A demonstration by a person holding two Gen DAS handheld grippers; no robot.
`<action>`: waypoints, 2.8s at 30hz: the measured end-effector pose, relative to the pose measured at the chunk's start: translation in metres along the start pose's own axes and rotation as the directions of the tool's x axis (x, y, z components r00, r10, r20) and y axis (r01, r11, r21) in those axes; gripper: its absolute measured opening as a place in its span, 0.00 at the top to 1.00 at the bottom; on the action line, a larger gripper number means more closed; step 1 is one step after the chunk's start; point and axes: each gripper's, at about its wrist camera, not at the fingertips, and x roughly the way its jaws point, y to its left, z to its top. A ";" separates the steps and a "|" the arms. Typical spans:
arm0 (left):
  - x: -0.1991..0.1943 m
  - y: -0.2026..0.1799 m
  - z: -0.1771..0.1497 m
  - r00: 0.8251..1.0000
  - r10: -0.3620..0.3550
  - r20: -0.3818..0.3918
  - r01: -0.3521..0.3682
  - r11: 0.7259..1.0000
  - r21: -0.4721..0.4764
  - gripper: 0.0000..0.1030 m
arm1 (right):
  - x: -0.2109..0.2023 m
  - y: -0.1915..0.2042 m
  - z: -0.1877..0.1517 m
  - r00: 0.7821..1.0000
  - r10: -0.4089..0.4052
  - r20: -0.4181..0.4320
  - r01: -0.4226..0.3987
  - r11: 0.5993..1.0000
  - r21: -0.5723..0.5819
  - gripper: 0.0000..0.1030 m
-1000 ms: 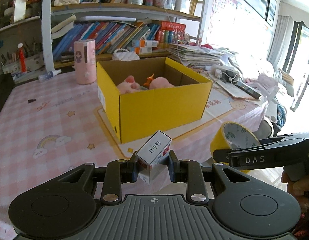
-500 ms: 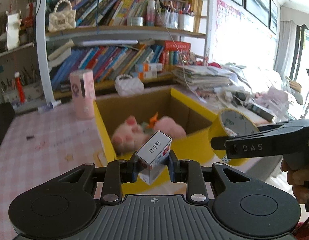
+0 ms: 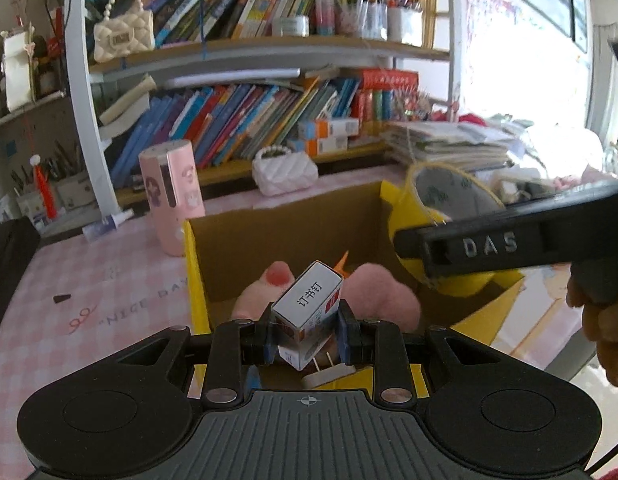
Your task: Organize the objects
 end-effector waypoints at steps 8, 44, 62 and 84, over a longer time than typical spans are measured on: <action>0.029 -0.002 -0.002 0.997 0.043 -0.069 -0.043 0.999 0.002 0.74 | 0.040 0.003 0.010 0.997 0.071 -0.034 -0.072 0.996 -0.047 0.22; -0.011 -0.010 -0.008 0.993 0.118 0.025 -0.119 0.993 0.011 0.28 | 0.092 0.023 0.014 0.957 0.233 -0.174 -0.258 0.956 -0.140 0.22; -0.049 0.002 -0.016 0.978 0.188 0.091 -0.180 0.980 -0.089 0.24 | 0.068 0.025 0.008 0.968 0.220 -0.123 -0.235 0.963 -0.129 0.06; -0.127 0.040 -0.067 0.959 0.277 0.054 -0.257 0.937 -0.238 0.10 | -0.065 0.059 -0.052 0.999 -0.007 0.032 0.007 1.000 -0.020 0.06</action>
